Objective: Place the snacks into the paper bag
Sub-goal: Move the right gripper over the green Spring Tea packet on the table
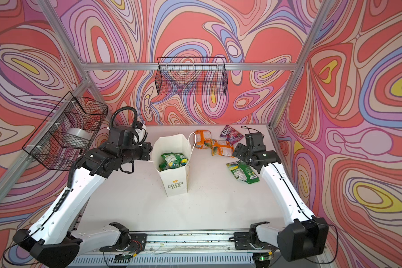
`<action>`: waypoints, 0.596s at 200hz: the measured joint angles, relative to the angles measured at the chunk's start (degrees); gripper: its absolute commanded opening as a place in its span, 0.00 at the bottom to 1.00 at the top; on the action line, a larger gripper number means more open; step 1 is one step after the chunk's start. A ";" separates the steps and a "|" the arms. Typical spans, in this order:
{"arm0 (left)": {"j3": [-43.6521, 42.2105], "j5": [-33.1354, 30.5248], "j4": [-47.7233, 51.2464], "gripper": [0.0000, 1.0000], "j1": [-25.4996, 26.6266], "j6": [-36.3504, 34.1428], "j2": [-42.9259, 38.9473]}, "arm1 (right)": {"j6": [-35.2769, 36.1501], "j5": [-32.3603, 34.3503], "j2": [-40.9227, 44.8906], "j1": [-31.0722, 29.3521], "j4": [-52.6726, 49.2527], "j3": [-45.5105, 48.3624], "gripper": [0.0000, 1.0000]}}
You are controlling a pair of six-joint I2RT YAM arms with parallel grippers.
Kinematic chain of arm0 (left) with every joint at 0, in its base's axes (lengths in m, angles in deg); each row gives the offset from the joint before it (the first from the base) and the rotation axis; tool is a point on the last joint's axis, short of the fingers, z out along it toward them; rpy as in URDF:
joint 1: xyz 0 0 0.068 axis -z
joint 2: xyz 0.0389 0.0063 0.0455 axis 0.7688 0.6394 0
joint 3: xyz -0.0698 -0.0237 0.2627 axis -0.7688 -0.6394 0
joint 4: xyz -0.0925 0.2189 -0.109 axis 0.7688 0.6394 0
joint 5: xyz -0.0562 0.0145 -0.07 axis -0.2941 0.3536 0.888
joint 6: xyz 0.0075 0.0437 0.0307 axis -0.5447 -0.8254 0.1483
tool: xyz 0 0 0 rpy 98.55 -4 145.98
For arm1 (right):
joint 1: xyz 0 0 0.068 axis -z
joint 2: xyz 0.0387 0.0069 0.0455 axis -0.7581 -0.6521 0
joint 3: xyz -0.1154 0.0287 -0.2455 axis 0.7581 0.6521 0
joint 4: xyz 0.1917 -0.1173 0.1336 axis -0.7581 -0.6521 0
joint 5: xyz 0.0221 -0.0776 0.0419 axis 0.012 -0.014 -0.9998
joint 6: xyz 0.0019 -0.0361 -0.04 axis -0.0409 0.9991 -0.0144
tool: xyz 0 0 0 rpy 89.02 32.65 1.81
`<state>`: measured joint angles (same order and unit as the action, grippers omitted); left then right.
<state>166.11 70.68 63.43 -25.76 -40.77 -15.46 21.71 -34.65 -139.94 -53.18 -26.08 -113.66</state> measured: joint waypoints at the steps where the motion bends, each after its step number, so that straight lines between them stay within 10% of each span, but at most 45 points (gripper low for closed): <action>1: -0.04 0.04 -0.02 0.00 -0.02 0.00 -0.02 | -0.04 -0.20 0.00 0.37 0.22 0.26 0.99; 119: -3.26 0.35 -3.08 0.00 -1.62 0.22 -3.39 | -1.88 -18.08 -15.91 21.16 28.26 16.09 0.97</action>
<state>162.85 71.03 60.35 -27.38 -40.55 -18.85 19.83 -52.72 -155.85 -32.02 2.18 -97.57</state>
